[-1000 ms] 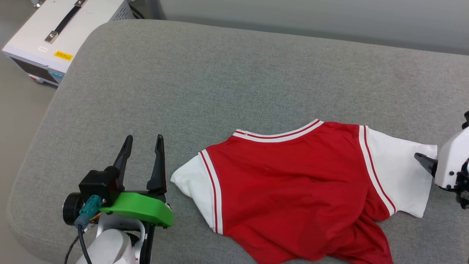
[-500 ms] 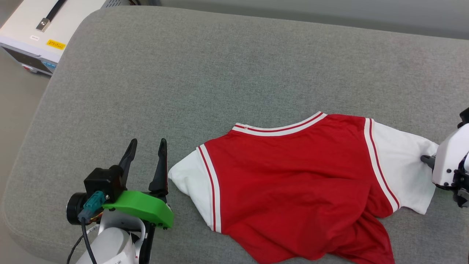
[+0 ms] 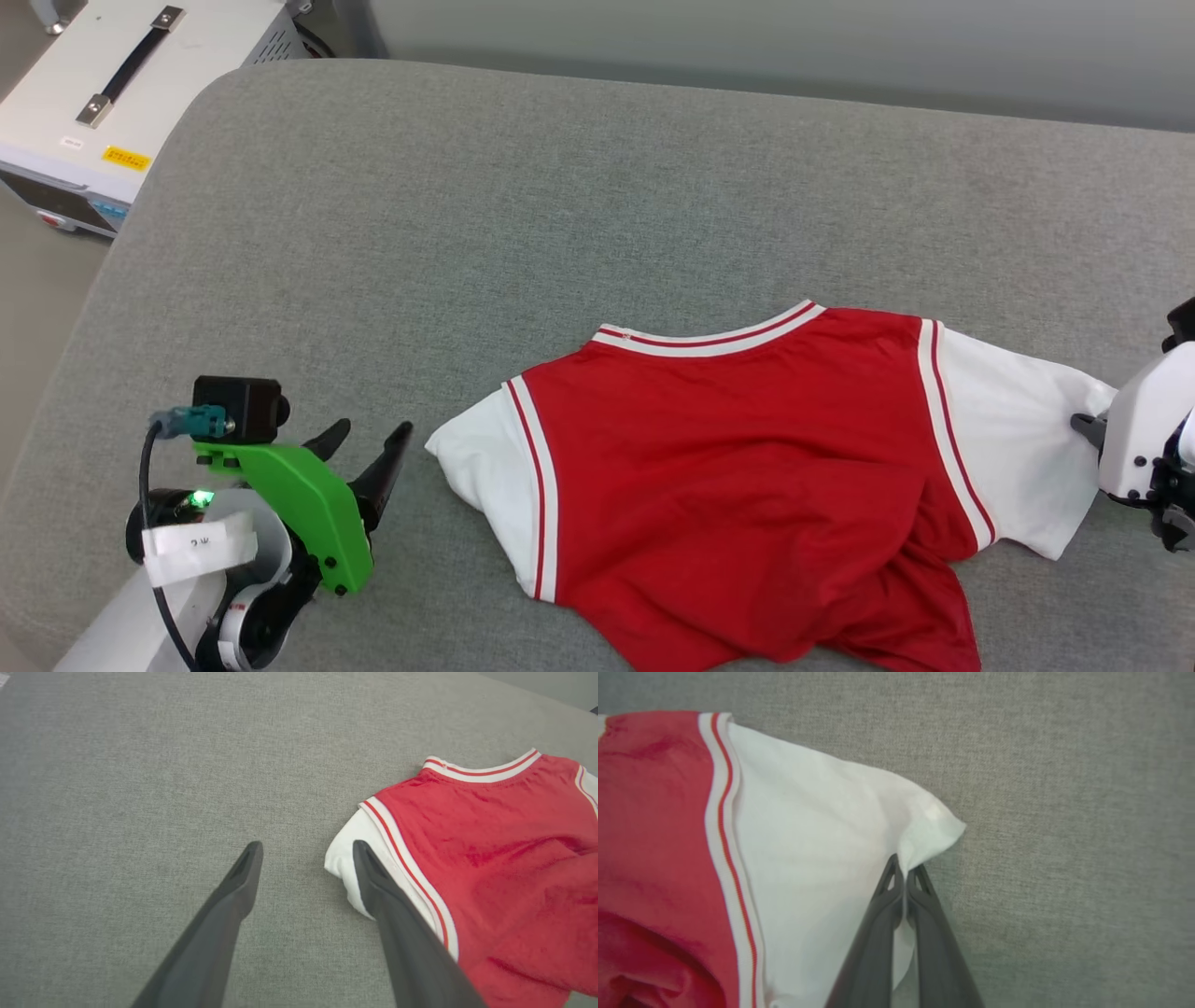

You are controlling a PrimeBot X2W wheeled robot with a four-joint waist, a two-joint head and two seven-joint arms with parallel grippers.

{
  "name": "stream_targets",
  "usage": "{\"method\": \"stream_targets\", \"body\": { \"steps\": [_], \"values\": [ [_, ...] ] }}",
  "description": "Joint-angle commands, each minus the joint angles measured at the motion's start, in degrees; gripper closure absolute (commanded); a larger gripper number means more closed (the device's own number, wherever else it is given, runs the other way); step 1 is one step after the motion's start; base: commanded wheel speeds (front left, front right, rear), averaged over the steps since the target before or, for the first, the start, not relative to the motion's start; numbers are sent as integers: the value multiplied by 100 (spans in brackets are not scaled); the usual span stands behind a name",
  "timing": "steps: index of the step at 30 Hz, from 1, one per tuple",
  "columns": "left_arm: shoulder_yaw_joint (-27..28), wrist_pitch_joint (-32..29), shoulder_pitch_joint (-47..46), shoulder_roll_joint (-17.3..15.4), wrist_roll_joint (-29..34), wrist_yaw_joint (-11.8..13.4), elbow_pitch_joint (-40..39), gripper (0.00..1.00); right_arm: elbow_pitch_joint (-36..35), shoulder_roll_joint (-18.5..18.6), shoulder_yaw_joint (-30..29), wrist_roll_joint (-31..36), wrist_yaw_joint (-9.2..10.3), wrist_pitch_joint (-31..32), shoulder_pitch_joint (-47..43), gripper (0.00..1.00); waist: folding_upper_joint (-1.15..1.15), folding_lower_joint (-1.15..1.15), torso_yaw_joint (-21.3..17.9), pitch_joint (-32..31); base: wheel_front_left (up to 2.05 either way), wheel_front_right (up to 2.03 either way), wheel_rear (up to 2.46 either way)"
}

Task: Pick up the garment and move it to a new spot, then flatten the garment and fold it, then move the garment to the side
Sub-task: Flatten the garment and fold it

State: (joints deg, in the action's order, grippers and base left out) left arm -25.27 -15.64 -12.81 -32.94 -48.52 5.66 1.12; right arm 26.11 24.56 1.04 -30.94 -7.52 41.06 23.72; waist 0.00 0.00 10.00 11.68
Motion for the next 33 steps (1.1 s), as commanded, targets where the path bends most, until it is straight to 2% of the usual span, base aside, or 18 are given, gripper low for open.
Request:
{"method": "stream_targets", "body": {
  "steps": [1,6,11,20,21,23,24,28,33],
  "values": [
    [-36,-207,-162,-45,-128,-80,1,0,-83,0,-27,30,3,-27,-81,100,0,0,-72,1,0,0,0],
    [-279,-806,-366,65,-414,-262,276,0,-320,-95,-24,91,3,9,-132,100,0,0,-239,89,0,0,0],
    [-609,-1295,-674,197,-450,-459,889,0,-464,-126,-41,100,3,5,-139,100,0,0,-357,213,0,0,0],
    [-1113,-1722,-1207,531,-291,-824,2104,0,-558,-197,-83,92,3,-6,-157,100,0,0,-485,339,0,0,0],
    [-1208,-1803,-1263,574,-246,-863,2228,31,-564,-205,-92,88,3,-20,-153,100,0,0,-493,345,0,0,0],
    [-1360,-1962,-1314,677,-235,-939,2436,80,-565,-214,-92,89,3,-40,-148,100,0,0,-510,344,0,0,0],
    [-1422,-2017,-1334,711,-220,-966,2516,100,-569,-217,-93,92,3,-57,-146,100,0,0,-516,342,0,0,0],
    [-1546,-1964,-1419,837,-149,-1039,2782,100,-586,-227,-86,79,3,-121,-149,100,0,0,-525,305,0,0,0],
    [-1525,-1478,-1549,832,82,-1020,2965,100,-615,-197,-90,91,3,-231,-141,100,0,0,-491,183,0,0,0]
  ]
}}
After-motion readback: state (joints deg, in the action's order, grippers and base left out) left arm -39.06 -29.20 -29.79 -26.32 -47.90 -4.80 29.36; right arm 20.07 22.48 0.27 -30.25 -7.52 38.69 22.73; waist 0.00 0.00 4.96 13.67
